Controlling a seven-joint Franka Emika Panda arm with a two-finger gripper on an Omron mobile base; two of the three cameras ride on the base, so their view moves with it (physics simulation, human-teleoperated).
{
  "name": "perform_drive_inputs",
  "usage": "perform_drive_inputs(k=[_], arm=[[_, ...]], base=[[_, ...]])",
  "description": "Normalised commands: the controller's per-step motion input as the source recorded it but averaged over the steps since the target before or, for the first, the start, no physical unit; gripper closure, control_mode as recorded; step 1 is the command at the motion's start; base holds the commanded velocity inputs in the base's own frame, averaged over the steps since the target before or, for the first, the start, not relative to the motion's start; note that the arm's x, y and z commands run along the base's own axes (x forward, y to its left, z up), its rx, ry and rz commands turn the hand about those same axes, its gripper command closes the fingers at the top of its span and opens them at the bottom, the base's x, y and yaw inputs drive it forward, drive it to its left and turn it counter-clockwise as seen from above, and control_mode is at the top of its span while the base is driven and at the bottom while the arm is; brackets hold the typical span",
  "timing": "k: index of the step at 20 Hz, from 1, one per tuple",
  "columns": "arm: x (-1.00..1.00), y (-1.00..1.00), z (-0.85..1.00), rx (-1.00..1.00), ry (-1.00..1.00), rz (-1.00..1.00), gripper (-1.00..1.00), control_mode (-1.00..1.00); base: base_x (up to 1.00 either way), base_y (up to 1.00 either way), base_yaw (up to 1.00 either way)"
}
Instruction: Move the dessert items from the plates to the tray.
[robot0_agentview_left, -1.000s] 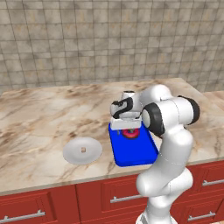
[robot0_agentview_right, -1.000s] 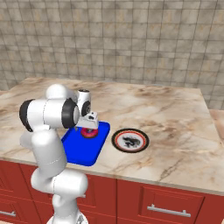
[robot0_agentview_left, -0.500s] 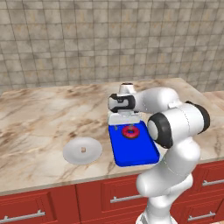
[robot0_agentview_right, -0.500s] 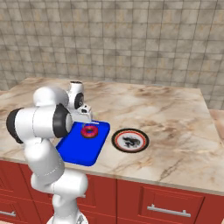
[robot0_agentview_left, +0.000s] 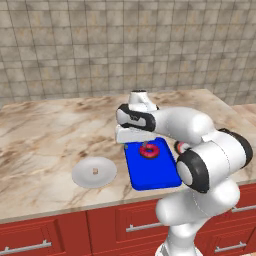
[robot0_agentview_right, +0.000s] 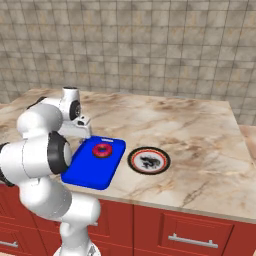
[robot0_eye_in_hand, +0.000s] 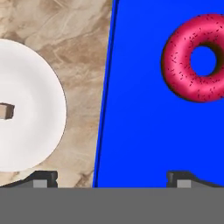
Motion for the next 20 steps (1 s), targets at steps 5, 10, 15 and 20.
perform_drive_inputs(k=[5, 10, 15, 20], arm=[[-0.59, 0.49, 0.00, 0.00, -0.01, 0.00, -1.00, -1.00], [-0.35, 0.63, 0.00, 0.00, 0.00, -0.01, -1.00, -1.00], [-0.03, 0.67, 0.00, 0.00, 0.00, -0.03, -1.00, -1.00], [0.00, 0.56, -0.02, 0.00, 0.00, -0.01, -1.00, -1.00]], base=[[0.00, 0.00, 0.00], [0.00, 0.00, 0.00], [0.00, 0.00, 0.00], [0.00, 0.00, 0.00]])
